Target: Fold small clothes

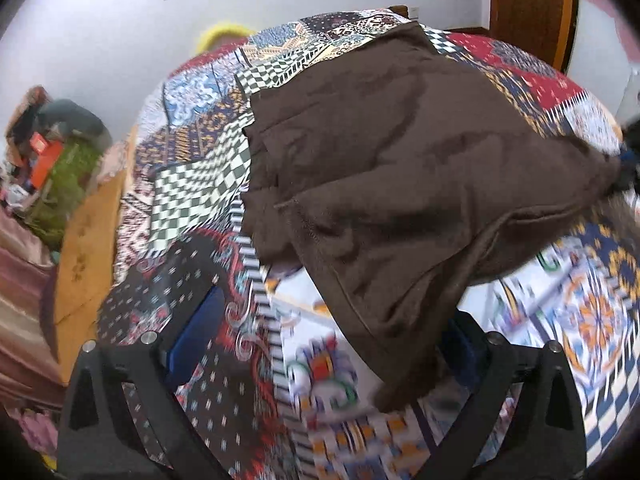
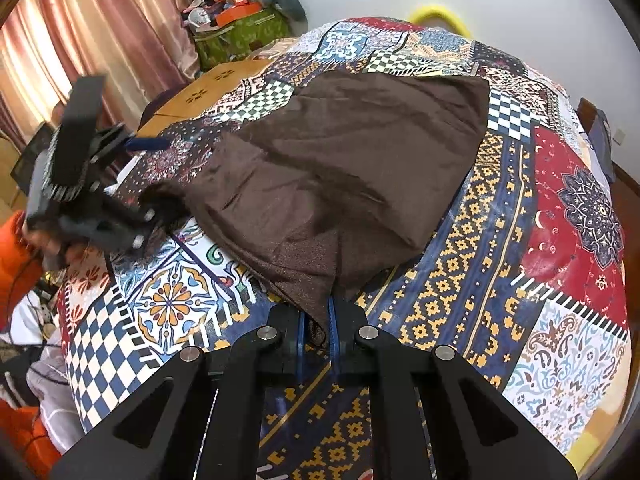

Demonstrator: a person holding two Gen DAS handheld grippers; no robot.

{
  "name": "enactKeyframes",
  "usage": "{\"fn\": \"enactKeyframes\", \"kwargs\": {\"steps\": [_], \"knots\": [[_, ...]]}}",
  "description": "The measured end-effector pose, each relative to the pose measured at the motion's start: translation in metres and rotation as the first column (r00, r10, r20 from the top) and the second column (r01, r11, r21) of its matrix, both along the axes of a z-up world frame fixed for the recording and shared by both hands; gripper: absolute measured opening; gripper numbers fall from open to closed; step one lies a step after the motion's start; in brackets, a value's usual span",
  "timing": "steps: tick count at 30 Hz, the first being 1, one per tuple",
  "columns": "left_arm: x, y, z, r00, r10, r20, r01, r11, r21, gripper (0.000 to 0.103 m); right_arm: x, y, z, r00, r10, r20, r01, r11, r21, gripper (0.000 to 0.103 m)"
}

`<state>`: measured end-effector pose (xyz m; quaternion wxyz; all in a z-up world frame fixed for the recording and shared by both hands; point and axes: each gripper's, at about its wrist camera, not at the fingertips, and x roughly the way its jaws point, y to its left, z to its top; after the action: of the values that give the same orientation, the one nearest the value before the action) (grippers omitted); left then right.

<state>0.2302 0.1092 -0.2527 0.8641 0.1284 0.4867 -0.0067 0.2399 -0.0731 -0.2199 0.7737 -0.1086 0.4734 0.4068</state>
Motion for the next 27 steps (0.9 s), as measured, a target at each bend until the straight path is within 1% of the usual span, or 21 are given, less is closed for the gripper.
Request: {"fn": "enactKeyframes", "kwargs": {"steps": [3,5,7,8,9,10,11,12,13,14,15,16,17,19,20,23,27], "knots": [[0.021,0.012,-0.003,1.000,0.004,-0.006,-0.004,0.999,-0.044,0.100,0.001,0.000,-0.003,1.000,0.022,-0.019,-0.022,1.000,0.006,0.011],[0.030,0.014,-0.002,1.000,-0.019,-0.001,0.019,0.998,-0.055,0.100,0.000,0.001,-0.003,0.999,0.033,-0.010,-0.033,0.999,-0.001,0.012],[0.035,0.012,-0.003,0.999,-0.050,0.009,0.050,0.998,-0.046,0.098,-0.002,0.001,-0.004,0.999,0.047,-0.011,-0.047,0.999,-0.014,0.019],[0.037,0.010,-0.004,0.998,-0.066,0.010,0.067,0.996,-0.053,0.095,-0.002,0.000,-0.004,0.999,0.048,-0.008,-0.048,0.999,-0.021,0.026],[0.040,0.011,-0.005,0.997,-0.078,0.006,0.078,0.994,-0.071,0.085,-0.003,0.000,-0.006,0.999,0.044,-0.001,-0.044,0.998,-0.035,0.037],[0.043,0.012,-0.005,0.996,-0.091,-0.008,0.090,0.989,-0.118,0.074,-0.003,-0.001,-0.007,0.999,0.045,0.005,-0.044,0.998,-0.039,0.041],[0.046,0.012,-0.006,0.995,-0.096,-0.019,0.092,0.985,-0.149,0.068,-0.004,0.000,-0.008,0.999,0.048,0.011,-0.047,0.998,-0.040,0.042],[0.050,0.015,-0.008,0.994,-0.097,-0.041,0.086,0.975,-0.205,0.055,-0.004,0.000,-0.010,0.999,0.054,0.007,-0.053,0.998,-0.041,0.042],[0.051,0.017,-0.008,0.994,-0.095,-0.055,0.080,0.969,-0.235,0.046,-0.005,0.001,-0.014,0.998,0.059,-0.009,-0.060,0.997,-0.039,0.042],[0.055,0.020,-0.011,0.993,-0.089,-0.076,0.064,0.958,-0.279,0.043,-0.005,0.002,-0.017,0.998,0.061,-0.018,-0.062,0.997,-0.038,0.042],[0.056,0.022,-0.012,0.994,-0.078,-0.083,0.050,0.952,-0.303,0.038,-0.006,0.003,-0.019,0.998,0.059,-0.018,-0.059,0.998,-0.024,0.042],[0.057,0.023,-0.012,0.994,-0.074,-0.084,0.044,0.949,-0.312,0.029,-0.005,0.003,-0.019,0.998,0.061,-0.014,-0.061,0.998,-0.011,0.042],[0.057,0.023,-0.012,0.994,-0.069,-0.088,0.037,0.947,-0.318,0.026,-0.005,0.004,-0.019,0.998,0.065,-0.009,-0.065,0.998,0.001,0.042],[0.055,0.023,-0.012,0.994,-0.056,-0.094,0.024,0.949,-0.313,0.018,-0.004,0.008,-0.019,0.997,0.069,-0.030,-0.068,0.997,0.020,0.024],[0.052,0.021,-0.010,0.994,-0.051,-0.096,0.020,0.954,-0.300,0.017,-0.003,0.010,-0.018,0.998,0.059,-0.032,-0.059,0.998,0.014,0.014],[0.040,0.018,-0.002,0.994,-0.047,-0.103,0.017,0.961,-0.275,0.014,-0.001,0.012,-0.013,0.997,0.055,-0.049,-0.054,0.998,0.026,0.011],[0.012,0.018,0.006,0.988,-0.050,-0.144,0.004,0.953,-0.302,0.013,-0.009,0.002,0.002,0.996,0.072,-0.061,-0.069,0.997,0.047,0.010]]}}
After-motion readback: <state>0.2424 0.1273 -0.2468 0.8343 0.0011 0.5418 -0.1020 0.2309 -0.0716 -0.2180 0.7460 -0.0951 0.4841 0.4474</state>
